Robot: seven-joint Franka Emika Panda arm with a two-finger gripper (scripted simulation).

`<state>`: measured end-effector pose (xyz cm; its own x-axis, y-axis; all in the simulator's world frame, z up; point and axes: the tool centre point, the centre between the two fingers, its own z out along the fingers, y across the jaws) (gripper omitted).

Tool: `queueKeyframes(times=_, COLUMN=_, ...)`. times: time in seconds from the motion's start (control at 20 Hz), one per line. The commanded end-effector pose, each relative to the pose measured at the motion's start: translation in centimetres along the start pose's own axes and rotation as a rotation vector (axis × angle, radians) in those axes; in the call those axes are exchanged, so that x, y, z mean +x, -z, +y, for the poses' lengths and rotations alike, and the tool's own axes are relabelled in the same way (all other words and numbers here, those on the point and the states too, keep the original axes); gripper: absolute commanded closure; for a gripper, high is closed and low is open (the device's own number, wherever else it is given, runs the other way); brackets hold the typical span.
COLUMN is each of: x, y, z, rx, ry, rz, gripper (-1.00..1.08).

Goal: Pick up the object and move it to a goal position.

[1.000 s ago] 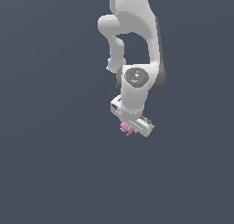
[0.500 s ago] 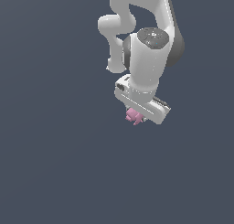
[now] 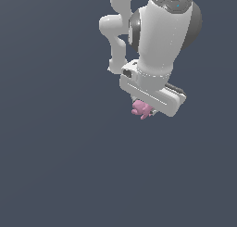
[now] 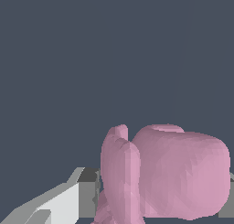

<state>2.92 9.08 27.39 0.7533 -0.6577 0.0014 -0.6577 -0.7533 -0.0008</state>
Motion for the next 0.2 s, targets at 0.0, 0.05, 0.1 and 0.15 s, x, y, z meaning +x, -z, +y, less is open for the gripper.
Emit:
queueKeyframes(times=0.0, x=-0.04, y=0.57, z=-0.15, rx=-0.001, ry=0.0, rz=-0.001, gripper=1.08)
queueKeyframes(times=0.05, x=-0.03, y=0.67, z=-0.19, rx=-0.001, ry=0.0, rz=-0.001, gripper=1.08)
queueKeyframes(times=0.1, x=-0.03, y=0.71, z=-0.22, rx=-0.001, ry=0.0, rz=-0.001, gripper=1.08)
queueKeyframes(times=0.15, x=-0.03, y=0.73, z=-0.23, rx=-0.001, ry=0.0, rz=-0.001, gripper=1.08)
